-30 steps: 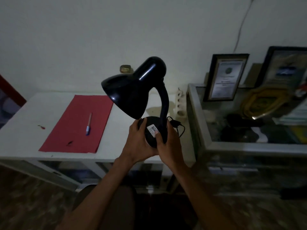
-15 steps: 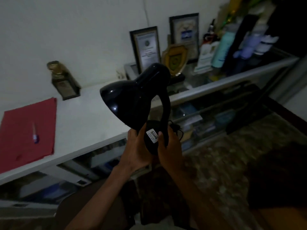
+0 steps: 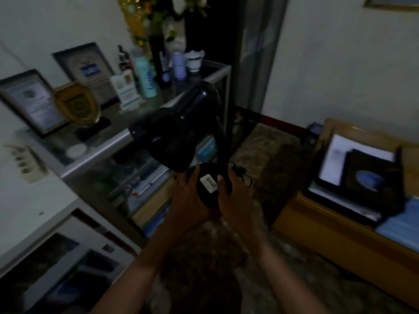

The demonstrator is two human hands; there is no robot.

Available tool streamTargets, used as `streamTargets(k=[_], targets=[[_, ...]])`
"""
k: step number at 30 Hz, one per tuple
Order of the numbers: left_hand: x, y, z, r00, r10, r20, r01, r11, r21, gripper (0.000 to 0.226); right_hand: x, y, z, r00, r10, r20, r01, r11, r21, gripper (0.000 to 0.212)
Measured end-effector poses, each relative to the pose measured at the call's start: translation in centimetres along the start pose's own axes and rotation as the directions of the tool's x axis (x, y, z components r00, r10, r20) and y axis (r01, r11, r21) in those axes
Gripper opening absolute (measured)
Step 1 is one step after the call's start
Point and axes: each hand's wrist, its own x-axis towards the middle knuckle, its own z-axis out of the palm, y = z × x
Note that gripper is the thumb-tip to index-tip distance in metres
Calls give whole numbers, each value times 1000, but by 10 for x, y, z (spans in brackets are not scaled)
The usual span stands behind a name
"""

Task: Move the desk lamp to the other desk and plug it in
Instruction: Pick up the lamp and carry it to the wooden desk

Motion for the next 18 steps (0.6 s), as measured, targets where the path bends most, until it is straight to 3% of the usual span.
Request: streamTargets(k=[3,7,11,15,18], targets=[[21,51,39,990,87,109,-92,995,41,112,6,20,-70,998,15,-60,-17,1000,-19,43],[39,119,80,966,256,47,-254,966,-38,101,11,44,-154,990,-30,-140,16,995,-103,33],[68,175,117,946,269,180,-267,963,-34,126,21,62,-223,961,10,-278,-50,989,-136,32],[105,244,150,867,437,238,-420,899,-120,125,37,76,-288,900,-14,-437,-77,979,-189,32],[126,292,181,787,601,141,-580,798,-165,109,48,85,-337,845,-20,-534,-113,970,-215,27]])
